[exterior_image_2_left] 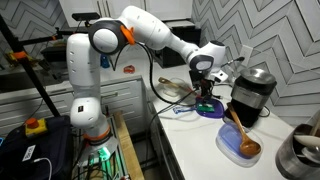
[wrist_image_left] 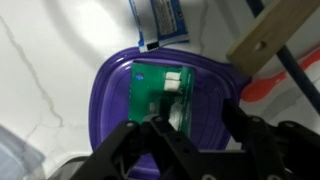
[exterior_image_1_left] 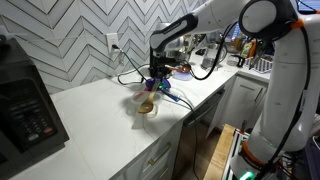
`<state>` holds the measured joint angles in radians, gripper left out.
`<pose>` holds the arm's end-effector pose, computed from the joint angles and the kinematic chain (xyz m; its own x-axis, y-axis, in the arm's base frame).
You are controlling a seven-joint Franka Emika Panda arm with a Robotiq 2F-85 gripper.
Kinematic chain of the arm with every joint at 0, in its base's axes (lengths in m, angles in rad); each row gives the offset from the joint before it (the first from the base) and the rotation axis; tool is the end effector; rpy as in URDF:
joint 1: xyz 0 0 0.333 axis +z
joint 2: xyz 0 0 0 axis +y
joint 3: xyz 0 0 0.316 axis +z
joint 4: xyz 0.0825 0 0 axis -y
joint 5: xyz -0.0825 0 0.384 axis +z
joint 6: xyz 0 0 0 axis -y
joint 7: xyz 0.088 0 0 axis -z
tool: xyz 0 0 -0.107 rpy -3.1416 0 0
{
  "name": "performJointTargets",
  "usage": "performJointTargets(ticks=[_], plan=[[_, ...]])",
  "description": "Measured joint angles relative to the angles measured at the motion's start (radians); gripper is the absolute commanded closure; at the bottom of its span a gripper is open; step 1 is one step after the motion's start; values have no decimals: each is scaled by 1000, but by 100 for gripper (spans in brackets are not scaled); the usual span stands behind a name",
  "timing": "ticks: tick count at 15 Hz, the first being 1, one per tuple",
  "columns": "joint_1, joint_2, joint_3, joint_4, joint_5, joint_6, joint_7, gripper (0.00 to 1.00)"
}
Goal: Put the green packet in the clear bowl on the left.
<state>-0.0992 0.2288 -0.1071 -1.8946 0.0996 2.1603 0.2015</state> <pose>0.6025 -0.1189 0.3879 0.8962 -0.4431 0.0243 -0.4408 -0.8951 -0.0668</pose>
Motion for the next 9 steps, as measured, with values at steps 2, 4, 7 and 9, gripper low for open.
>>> performJointTargets(ticks=[2,4,7,9], plan=[[-1,0,-4,8,-4,25,0,10],[-1,2,-4,10,-4,52,4,36],[1,22,-4,8,-15,104,41,55],[5,48,-6,8,-43,135,83,70]])
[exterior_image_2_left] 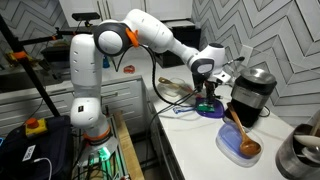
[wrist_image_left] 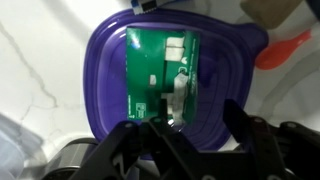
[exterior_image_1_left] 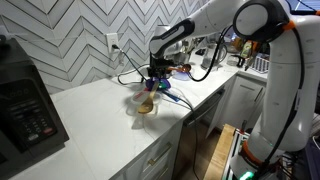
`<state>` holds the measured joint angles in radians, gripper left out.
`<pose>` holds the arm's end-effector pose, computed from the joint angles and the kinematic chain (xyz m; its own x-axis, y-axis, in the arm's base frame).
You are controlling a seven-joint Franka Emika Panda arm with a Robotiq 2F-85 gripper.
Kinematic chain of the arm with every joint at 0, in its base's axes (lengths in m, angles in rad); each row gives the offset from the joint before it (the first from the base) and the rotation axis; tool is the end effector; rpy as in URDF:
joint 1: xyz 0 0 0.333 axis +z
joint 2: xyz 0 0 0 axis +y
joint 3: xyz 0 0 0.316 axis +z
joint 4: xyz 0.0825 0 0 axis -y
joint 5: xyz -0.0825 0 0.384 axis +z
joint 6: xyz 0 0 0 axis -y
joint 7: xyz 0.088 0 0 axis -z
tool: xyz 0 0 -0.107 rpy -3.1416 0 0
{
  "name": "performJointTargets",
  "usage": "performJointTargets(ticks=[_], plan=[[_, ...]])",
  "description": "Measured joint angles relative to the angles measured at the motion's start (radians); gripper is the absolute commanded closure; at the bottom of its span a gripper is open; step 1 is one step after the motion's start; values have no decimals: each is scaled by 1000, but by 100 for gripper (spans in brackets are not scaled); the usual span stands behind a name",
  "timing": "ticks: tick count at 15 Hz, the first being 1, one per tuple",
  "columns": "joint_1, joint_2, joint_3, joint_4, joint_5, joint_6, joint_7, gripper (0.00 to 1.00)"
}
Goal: Put the green packet in the clear bowl on the left.
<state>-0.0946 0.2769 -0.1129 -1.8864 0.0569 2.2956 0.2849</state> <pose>0.6192 -0.1250 0.3750 0.8590 -0.4967 0.1238 -0.4941 -0.8678 -0.0534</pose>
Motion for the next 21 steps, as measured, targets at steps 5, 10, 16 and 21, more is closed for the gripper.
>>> performJointTargets(ticks=[5,10,16,21], plan=[[20,27,-20,2,-107,11,99,100],[33,16,-31,10,-155,-11,129,100],[32,-36,-31,51,-137,-133,114,100],[-5,-153,-33,90,-102,-349,-31,100]])
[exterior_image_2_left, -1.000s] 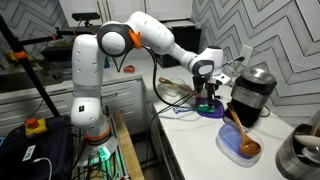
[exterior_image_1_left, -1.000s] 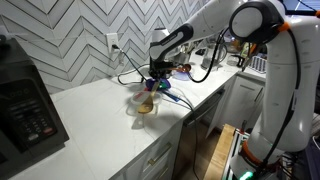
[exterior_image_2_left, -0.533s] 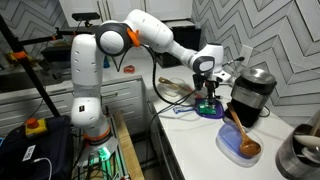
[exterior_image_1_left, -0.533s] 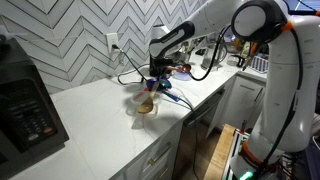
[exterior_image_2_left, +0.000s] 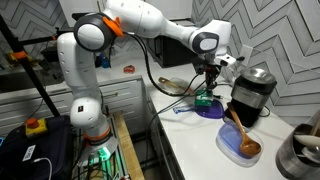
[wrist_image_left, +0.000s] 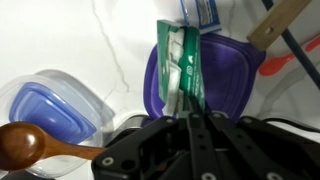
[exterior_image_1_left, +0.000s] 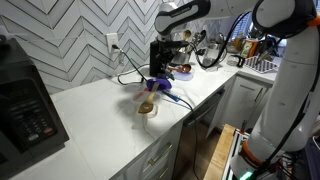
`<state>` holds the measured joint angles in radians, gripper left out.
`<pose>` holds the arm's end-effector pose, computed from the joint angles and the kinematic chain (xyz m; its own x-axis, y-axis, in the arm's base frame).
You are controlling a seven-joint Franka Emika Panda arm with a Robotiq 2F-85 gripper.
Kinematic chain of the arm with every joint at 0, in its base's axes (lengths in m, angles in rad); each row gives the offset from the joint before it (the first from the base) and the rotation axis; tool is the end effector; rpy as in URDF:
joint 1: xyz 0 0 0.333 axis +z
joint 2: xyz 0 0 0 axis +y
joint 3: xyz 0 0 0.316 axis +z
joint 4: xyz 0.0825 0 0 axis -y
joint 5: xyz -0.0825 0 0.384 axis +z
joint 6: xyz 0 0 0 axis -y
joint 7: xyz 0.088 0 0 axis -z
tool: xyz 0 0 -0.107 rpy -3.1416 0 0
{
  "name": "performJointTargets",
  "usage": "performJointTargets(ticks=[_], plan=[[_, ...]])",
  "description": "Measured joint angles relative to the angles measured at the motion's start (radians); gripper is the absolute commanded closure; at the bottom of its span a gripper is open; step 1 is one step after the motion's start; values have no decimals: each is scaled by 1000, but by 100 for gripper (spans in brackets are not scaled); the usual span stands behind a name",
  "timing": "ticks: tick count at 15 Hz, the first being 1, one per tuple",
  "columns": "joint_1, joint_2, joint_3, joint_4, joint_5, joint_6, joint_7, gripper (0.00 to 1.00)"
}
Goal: Put the green packet in the clear bowl on the left.
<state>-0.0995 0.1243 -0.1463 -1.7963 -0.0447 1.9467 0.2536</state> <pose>0.5827 -0.1459 0.4785 0.8857 -0.4624 0.0410 -0.4640 -0.8843 0.0514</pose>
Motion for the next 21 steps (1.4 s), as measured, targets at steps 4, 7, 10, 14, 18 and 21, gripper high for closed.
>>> performJointTargets(ticks=[4,7,10,14,18,21], plan=[[-23,-83,1,3,68,-159,-210,100],[-14,-128,22,-7,121,-246,-319,100],[15,-166,63,-32,147,-282,-326,100],[54,-202,110,-69,148,-264,-231,99],[56,-208,112,-74,148,-262,-221,100],[56,-209,113,-74,141,-238,-139,100]])
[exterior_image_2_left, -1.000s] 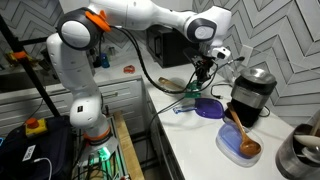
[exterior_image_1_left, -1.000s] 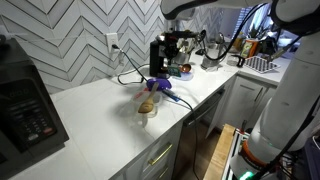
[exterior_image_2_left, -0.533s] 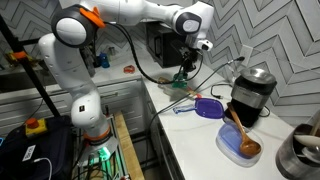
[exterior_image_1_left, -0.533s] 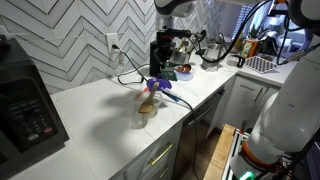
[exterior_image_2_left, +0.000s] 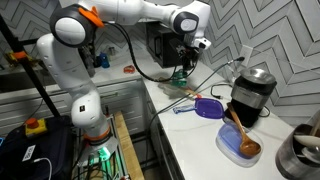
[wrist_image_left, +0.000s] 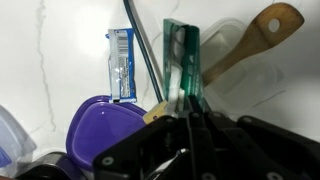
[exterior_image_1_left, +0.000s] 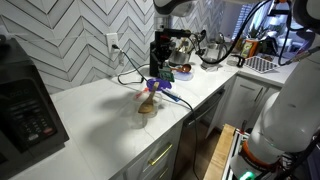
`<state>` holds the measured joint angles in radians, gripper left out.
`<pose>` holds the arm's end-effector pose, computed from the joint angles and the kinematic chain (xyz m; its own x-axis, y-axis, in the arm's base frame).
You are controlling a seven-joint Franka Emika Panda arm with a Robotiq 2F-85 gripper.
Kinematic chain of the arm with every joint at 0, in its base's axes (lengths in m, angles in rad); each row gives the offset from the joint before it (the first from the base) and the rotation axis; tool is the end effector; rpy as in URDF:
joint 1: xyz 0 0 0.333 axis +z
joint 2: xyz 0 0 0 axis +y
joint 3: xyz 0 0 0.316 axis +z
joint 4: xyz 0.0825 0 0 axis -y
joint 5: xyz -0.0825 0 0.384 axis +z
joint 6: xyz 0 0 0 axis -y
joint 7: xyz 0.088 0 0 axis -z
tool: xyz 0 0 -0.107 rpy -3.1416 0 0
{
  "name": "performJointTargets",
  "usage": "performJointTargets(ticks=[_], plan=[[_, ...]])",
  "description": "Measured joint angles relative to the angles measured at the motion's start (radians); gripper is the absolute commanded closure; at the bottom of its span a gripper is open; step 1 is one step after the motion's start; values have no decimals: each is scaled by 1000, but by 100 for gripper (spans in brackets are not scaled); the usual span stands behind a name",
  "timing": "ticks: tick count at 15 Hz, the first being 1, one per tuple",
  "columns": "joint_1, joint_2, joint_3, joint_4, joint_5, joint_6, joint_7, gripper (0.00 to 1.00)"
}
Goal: Put the green packet in the clear bowl on the left.
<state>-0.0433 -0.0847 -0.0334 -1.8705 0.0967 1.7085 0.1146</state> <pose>0.5269 -0.0319 0.5405 0.9754 -0.2019 -0.0885 -0.2096 -0.9739 -0.0876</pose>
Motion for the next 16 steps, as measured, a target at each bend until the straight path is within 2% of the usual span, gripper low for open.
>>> performJointTargets(ticks=[4,9,16], plan=[[1,-37,16,-45,-30,56,226,100],[1,-109,61,-154,-146,141,492,99],[1,-130,89,-185,-159,139,571,100]])
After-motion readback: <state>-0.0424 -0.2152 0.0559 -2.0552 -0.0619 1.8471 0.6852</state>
